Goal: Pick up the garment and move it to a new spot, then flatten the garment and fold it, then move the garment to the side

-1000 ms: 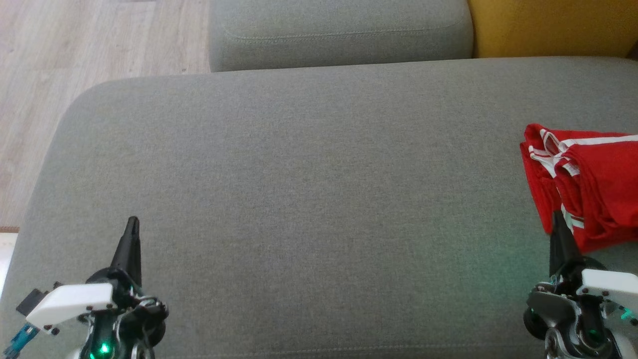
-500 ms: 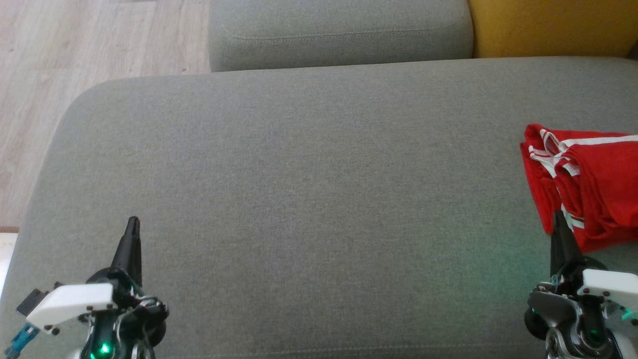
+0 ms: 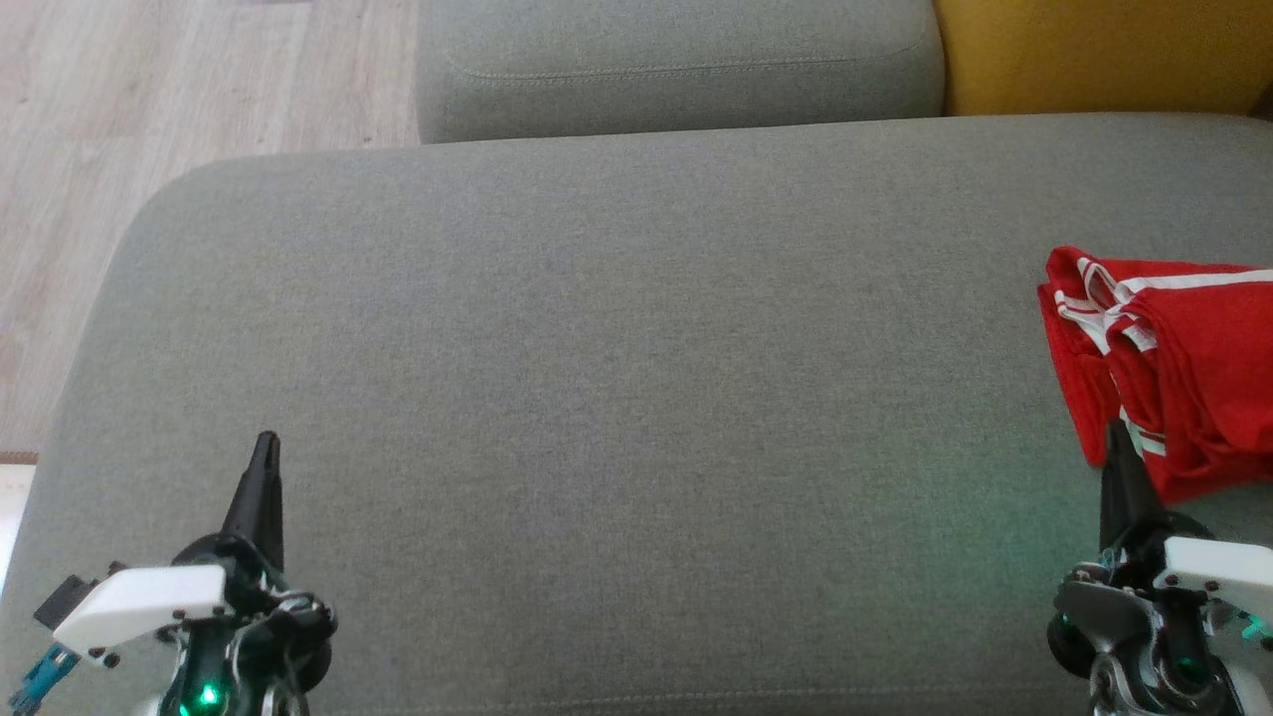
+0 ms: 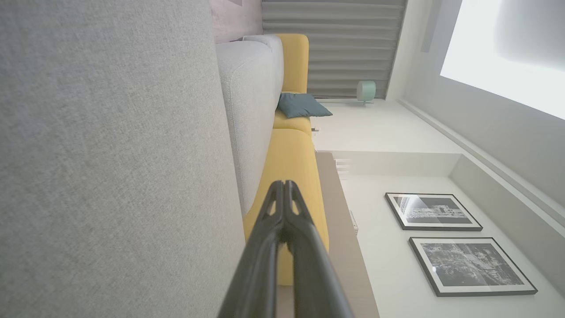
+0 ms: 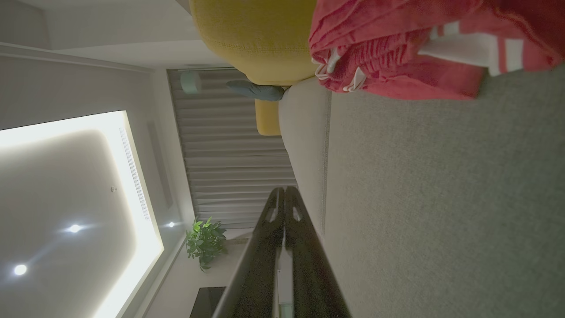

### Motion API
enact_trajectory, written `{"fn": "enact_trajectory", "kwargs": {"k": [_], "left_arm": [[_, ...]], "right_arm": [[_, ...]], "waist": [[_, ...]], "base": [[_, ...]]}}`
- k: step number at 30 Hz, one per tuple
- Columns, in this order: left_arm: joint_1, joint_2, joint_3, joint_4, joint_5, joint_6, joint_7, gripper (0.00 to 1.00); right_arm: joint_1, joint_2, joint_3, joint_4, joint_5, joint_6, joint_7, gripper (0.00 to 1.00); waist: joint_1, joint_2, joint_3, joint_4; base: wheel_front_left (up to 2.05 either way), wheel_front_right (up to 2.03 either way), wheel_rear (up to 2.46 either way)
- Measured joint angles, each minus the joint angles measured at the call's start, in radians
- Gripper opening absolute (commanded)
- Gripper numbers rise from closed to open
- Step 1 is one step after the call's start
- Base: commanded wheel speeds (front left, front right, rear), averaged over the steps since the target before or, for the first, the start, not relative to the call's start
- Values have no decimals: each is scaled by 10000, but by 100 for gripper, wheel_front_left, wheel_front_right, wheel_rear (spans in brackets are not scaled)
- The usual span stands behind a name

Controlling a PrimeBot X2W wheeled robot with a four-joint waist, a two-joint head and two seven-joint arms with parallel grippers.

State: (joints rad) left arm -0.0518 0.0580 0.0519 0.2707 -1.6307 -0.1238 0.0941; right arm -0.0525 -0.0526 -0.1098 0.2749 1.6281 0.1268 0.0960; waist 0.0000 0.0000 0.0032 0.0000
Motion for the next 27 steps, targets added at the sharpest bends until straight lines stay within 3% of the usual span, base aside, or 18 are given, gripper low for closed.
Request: {"fn": "enact_trajectory", "kwargs": {"k": [27], "left_arm": [[0,-35,144,6,15,0,12,0]], "right_arm": [[0,21,-71,4,-15,-2,12,0]], "waist": [[0,0,-1,0]], "base": [[0,0,0]]}}
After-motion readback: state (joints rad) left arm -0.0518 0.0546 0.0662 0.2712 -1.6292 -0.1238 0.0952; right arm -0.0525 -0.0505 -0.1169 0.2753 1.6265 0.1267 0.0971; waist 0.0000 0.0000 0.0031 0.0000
